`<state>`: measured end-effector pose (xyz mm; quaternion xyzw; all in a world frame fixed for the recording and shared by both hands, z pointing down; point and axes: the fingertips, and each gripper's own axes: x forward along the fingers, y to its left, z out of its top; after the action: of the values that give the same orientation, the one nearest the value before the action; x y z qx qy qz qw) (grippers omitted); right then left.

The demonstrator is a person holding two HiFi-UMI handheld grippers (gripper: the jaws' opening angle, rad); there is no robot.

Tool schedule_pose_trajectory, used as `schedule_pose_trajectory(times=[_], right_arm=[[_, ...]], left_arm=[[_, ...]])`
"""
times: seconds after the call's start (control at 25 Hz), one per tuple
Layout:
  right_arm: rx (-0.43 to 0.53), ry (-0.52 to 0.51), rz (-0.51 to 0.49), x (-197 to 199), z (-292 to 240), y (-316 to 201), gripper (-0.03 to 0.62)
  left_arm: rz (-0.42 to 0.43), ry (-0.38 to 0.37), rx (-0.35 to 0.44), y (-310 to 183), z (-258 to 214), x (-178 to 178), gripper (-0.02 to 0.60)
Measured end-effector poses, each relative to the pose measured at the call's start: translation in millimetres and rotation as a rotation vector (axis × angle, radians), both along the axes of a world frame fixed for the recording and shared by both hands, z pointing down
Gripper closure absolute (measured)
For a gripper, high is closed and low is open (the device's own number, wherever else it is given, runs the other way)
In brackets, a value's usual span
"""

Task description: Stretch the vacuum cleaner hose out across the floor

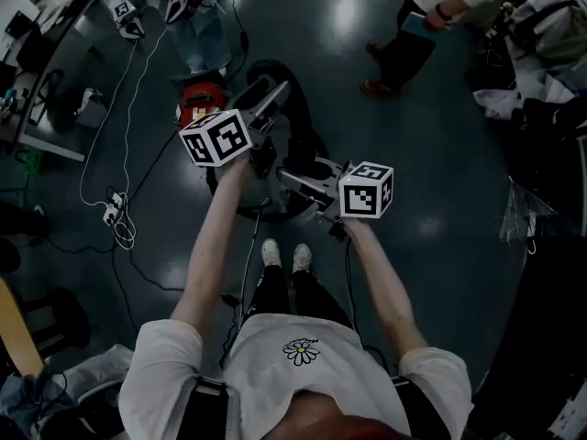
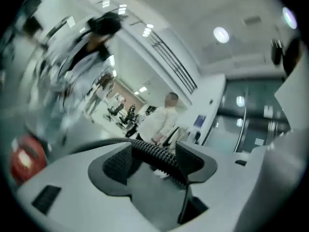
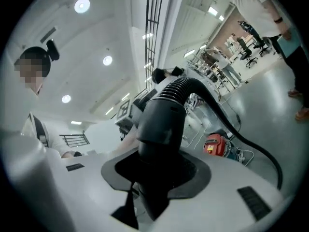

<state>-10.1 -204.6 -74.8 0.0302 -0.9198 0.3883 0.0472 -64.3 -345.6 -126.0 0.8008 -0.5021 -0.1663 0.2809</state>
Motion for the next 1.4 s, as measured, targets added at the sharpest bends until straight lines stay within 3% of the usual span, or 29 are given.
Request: schedule_pose_trajectory(times=[0.04,0.08,0.12,0.24,0.36,0.48,0.56,0.76,0.8,0.92,1.0,1.24,1.4], right_arm=[[-0.007,-0.008,0.031,5,-8,-6,0.428],[-0.015,-0.011,0.062,10,-13,-13,0.428],[-0.021,-0.009,0.090,16,-18,-20,0.428],[-0.015,0.013,0.174,31,-27,-39,0.427],[0.003,0.027,0.308,53,-35,-63,0.427],[0.010,-0.001,0.492,86,-53,-93,0.427],[0.003,-0.043,0.610,110,-64,-106,0.427],[0.002,-0.164,0.773,157,-88,-115,0.427],[0.006,-0.182,0.788,163,-93,-115,0.427],[0.029,-0.211,0.797,171,-100,-106,0.427],[0.045,-0.210,0.781,171,-98,-94,0.427],[0.070,-0.177,0.796,176,-75,-54,0.427],[0.102,-0.148,0.819,174,-74,-25,0.427]], left_arm=[[-0.003,-0.178,0.045,6,-13,6,0.295],[0.007,-0.307,0.093,15,-26,14,0.295],[0.027,-0.369,0.144,25,-40,23,0.295],[0.076,-0.334,0.279,66,-71,50,0.295],[0.050,-0.329,0.341,112,-68,75,0.295],[-0.008,-0.414,0.308,135,-42,101,0.295],[-0.012,-0.421,0.245,141,-23,116,0.295],[0.077,-0.160,0.036,155,11,161,0.295],[0.102,-0.059,-0.022,156,20,171,0.295],[0.140,0.344,-0.194,151,41,189,0.295],[0.122,0.519,-0.256,145,46,194,0.295],[0.059,0.845,-0.374,171,72,194,0.294],[0.124,0.973,-0.433,203,74,198,0.295]])
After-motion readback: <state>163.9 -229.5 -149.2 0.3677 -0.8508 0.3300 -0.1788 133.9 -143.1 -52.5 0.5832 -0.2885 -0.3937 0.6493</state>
